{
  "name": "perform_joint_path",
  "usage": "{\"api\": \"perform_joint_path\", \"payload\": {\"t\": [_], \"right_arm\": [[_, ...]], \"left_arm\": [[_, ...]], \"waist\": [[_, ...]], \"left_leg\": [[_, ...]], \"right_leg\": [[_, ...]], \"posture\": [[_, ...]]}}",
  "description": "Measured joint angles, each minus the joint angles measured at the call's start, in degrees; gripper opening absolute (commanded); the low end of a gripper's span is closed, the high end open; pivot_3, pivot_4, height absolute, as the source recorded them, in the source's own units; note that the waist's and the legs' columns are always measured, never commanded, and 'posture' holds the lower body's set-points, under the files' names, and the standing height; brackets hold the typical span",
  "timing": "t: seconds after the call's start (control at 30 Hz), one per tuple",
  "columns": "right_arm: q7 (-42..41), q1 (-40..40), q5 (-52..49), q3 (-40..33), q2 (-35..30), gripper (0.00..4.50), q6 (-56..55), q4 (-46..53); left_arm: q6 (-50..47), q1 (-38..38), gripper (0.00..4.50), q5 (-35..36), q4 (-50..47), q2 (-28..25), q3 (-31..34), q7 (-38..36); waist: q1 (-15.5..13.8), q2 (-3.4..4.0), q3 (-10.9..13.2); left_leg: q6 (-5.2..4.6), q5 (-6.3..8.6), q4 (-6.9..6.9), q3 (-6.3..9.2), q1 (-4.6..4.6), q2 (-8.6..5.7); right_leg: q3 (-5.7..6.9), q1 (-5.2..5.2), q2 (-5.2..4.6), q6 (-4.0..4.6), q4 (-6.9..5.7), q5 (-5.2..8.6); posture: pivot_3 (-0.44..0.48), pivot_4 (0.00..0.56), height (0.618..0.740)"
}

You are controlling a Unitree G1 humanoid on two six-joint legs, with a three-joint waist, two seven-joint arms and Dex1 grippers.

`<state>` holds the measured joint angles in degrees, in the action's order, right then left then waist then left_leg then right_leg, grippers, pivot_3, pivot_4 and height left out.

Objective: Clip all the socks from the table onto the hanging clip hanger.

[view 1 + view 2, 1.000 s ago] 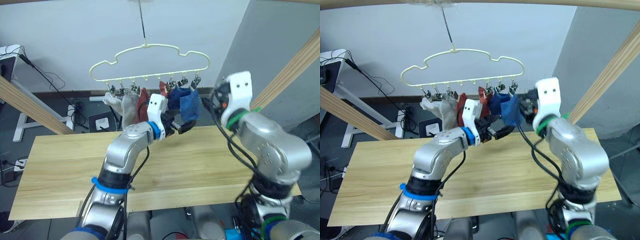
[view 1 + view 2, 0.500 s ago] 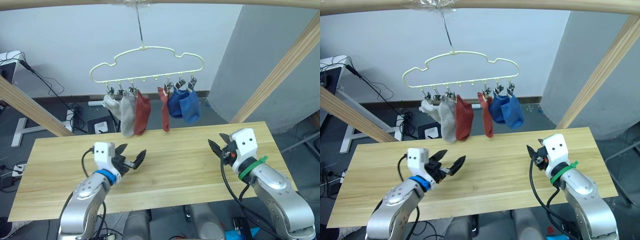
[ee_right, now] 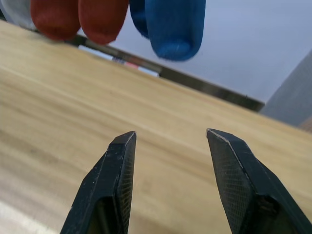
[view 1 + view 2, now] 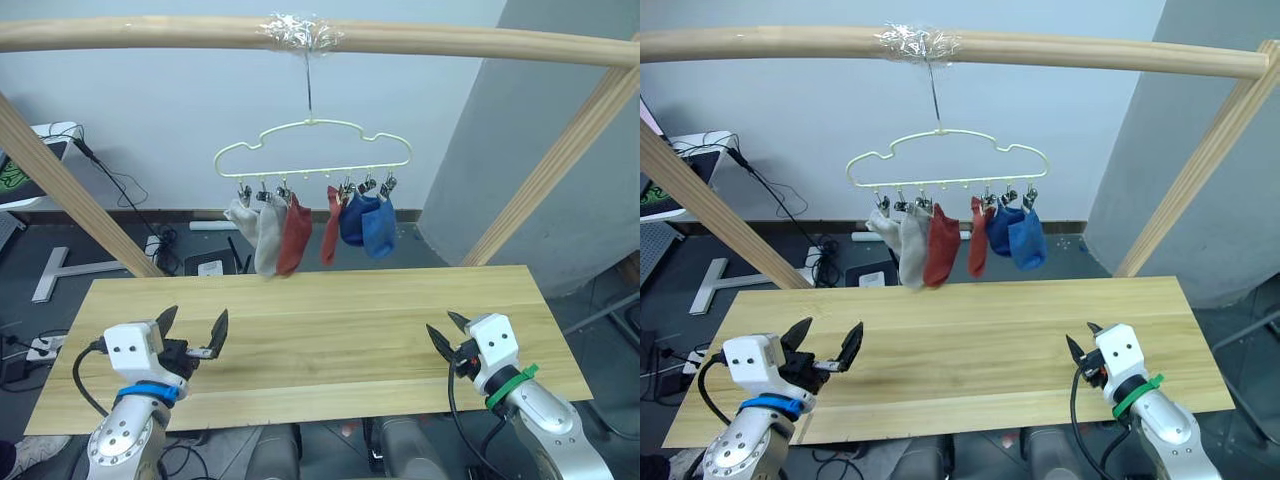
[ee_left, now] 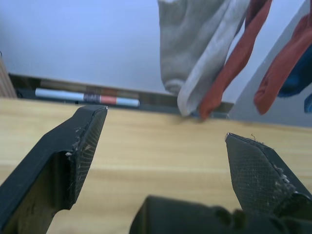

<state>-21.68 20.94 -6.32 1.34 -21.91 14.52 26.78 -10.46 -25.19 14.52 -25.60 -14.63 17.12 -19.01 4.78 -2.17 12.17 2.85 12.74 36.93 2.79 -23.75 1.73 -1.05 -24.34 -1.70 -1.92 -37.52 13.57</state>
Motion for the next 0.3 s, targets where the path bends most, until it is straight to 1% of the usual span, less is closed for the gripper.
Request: {"api": "perform_joint_path", "payload": {"t": [0.13, 0.3], "right_arm": [[-0.7, -2.4, 0.1, 0.0, -0.1, 2.36, -0.2, -0.8], [-0.9, -3.0, 0.1, -0.2, -0.3, 2.36, -0.2, -1.0]], "left_arm": [[1.1, -1.8, 4.46, 0.1, 0.1, 0.6, 0.0, -0.4], [2.7, -2.5, 4.46, -0.2, 0.3, 1.2, -0.5, -0.4]], "waist": [[-0.6, 0.05, -0.2], [-1.7, 0.10, -0.5]], "left_leg": [[0.03, 0.03, -0.06, 0.03, -0.05, 0.00], [0.02, 0.03, -0.07, 0.04, -0.04, 0.01]], "right_leg": [[0.08, 0.00, 0.05, 0.00, 0.09, 0.00], [0.08, 0.02, 0.09, -0.01, 0.11, 0.01]], "posture": [[-0.043, 0.150, 0.740], [-0.042, 0.155, 0.740]]}}
